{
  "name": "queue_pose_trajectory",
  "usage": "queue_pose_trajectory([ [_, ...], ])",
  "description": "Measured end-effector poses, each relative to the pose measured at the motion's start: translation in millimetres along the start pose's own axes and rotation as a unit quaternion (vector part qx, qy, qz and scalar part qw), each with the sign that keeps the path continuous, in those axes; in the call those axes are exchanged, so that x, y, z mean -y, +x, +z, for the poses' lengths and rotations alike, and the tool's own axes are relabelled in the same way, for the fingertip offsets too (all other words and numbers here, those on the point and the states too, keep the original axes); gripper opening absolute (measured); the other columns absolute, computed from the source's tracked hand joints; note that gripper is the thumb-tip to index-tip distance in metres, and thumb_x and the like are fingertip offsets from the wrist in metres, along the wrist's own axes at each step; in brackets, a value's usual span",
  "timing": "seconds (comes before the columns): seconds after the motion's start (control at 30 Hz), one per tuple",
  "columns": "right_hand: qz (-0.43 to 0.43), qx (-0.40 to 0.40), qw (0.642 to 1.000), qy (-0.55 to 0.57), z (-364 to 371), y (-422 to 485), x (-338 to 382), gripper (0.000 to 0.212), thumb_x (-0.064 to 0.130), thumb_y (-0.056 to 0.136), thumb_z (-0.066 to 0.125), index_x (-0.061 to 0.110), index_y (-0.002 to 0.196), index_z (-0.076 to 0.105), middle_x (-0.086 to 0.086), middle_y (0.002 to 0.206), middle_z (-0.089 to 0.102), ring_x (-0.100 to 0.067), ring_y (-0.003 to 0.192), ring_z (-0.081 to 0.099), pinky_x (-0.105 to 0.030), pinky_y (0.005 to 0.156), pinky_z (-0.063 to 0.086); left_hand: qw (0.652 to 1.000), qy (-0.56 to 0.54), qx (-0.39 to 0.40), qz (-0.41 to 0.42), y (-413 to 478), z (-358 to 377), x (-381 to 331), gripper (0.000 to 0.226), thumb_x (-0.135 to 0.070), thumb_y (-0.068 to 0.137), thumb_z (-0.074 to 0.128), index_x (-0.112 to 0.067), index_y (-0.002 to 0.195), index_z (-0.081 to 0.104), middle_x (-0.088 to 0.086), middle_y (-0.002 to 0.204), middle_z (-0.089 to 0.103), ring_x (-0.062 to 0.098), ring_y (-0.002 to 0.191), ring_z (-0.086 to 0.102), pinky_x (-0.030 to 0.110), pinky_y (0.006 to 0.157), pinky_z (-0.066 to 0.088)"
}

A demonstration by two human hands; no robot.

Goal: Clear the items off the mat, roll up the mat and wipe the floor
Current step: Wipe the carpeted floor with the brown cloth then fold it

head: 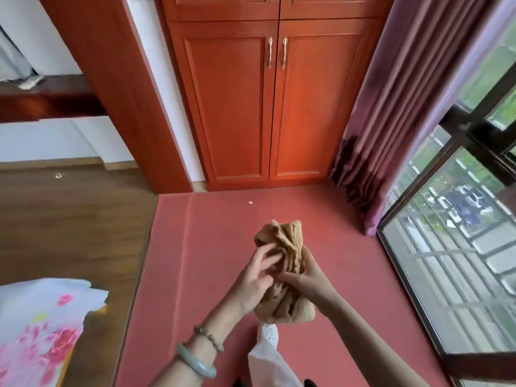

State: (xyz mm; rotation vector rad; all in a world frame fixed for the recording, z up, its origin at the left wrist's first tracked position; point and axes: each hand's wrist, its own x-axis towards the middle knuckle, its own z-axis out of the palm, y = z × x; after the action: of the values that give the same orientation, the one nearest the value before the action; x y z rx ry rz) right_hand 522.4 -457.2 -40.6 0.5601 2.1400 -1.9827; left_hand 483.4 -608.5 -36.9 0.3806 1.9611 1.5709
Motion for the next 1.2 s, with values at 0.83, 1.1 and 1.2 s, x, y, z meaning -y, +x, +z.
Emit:
queue_pose_trajectory([
  [0.83, 0.045, -0.067, 0.996, 0.029, 38.7, 339.0, 97.7, 0.066, 0.025, 0.057, 0.072, 0.022, 0.118, 0.047, -0.001, 0.108, 0.065, -0.015, 0.100, 0.064, -0.035, 0.091, 0.051, 0.883, 0.427, 0.138, 0.138, 333.4, -204.2, -36.9, 0.137, -0.051, 0.054, 0.083, -0.021, 0.148, -0.011, -0.019, 0.148, -0.024, -0.009, 0.130, -0.034, 0.016, 0.112, -0.014],
  [1.1, 0.089, -0.268, 0.957, 0.074, 91.5, 405.3, 87.5, 0.062, 0.040, 0.053, 0.060, 0.026, 0.112, 0.048, 0.001, 0.104, 0.062, -0.018, 0.098, 0.058, -0.032, 0.086, 0.046, 0.805, 0.455, 0.332, 0.187, 421.6, -274.0, -26.1, 0.135, -0.047, 0.057, 0.085, -0.026, 0.147, -0.014, -0.026, 0.143, -0.019, -0.017, 0.123, -0.033, 0.011, 0.106, -0.015],
  [1.2, 0.112, -0.320, 0.935, 0.098, 107.2, 402.4, 78.7, 0.063, 0.044, 0.055, 0.065, 0.025, 0.113, 0.050, 0.004, 0.104, 0.063, -0.014, 0.098, 0.060, -0.030, 0.085, 0.047, 0.774, 0.458, 0.370, 0.234, 430.6, -273.3, -11.8, 0.133, -0.048, 0.058, 0.084, -0.024, 0.146, -0.013, -0.022, 0.145, -0.021, -0.012, 0.129, -0.031, 0.008, 0.104, -0.020],
])
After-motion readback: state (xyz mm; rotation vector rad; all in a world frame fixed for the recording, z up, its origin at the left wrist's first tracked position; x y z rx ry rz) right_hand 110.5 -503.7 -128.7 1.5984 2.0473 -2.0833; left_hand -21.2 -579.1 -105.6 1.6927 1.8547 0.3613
